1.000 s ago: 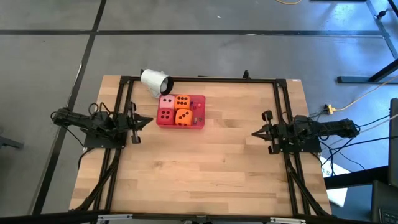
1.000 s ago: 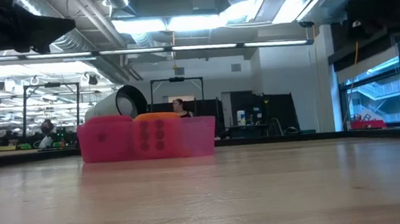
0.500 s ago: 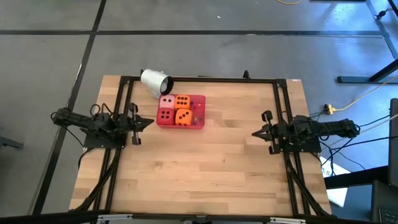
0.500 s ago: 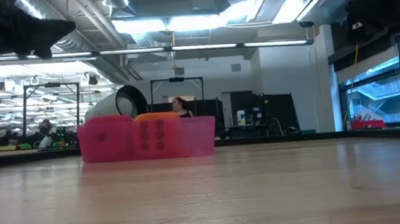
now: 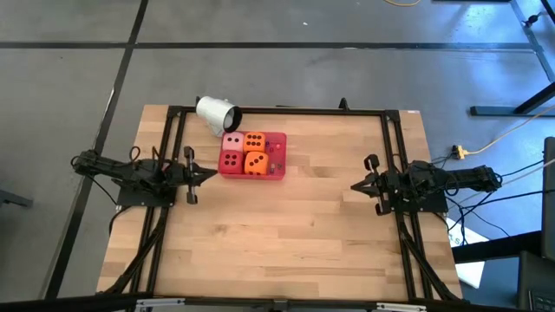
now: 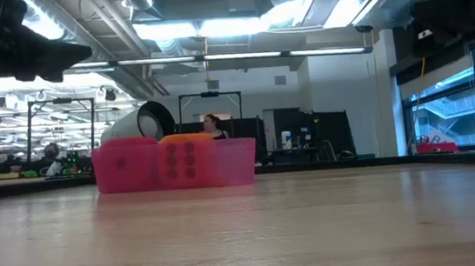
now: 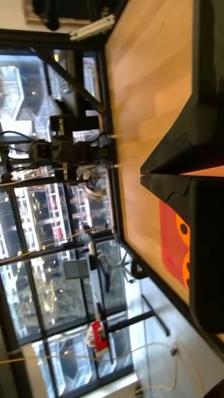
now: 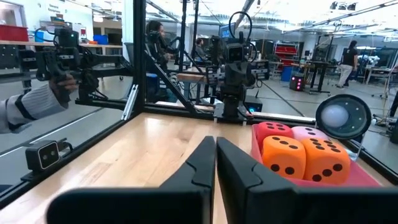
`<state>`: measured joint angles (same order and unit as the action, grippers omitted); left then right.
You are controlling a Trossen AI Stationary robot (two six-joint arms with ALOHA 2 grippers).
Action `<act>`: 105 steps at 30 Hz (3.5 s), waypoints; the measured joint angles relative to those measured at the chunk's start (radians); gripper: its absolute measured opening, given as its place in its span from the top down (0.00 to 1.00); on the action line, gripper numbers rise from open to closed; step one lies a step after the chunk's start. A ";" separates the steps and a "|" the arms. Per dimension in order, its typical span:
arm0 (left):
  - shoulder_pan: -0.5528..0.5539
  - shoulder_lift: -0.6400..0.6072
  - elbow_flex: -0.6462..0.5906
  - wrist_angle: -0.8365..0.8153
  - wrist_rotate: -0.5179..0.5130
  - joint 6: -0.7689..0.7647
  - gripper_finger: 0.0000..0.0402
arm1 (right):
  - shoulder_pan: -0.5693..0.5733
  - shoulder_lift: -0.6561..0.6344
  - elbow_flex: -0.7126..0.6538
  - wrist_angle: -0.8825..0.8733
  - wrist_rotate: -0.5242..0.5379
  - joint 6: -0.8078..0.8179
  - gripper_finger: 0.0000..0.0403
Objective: Pick & Place Dice
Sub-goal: Return to Home Position
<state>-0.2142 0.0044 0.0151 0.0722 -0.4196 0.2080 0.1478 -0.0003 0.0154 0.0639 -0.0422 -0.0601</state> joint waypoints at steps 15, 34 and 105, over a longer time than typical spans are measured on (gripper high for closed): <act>0.000 0.004 -0.002 -0.009 0.000 -0.066 0.98 | 0.000 0.000 0.001 0.000 0.000 -0.003 0.96; 0.000 0.005 -0.003 -0.015 -0.002 -0.065 0.98 | 0.000 0.000 0.001 0.000 0.000 -0.004 0.96; 0.000 0.005 -0.003 -0.015 -0.002 -0.064 1.00 | 0.000 0.000 0.001 0.000 0.000 -0.005 0.96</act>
<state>-0.2143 0.0093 0.0119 0.0570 -0.4213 0.1436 0.1476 -0.0002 0.0166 0.0641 -0.0418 -0.0647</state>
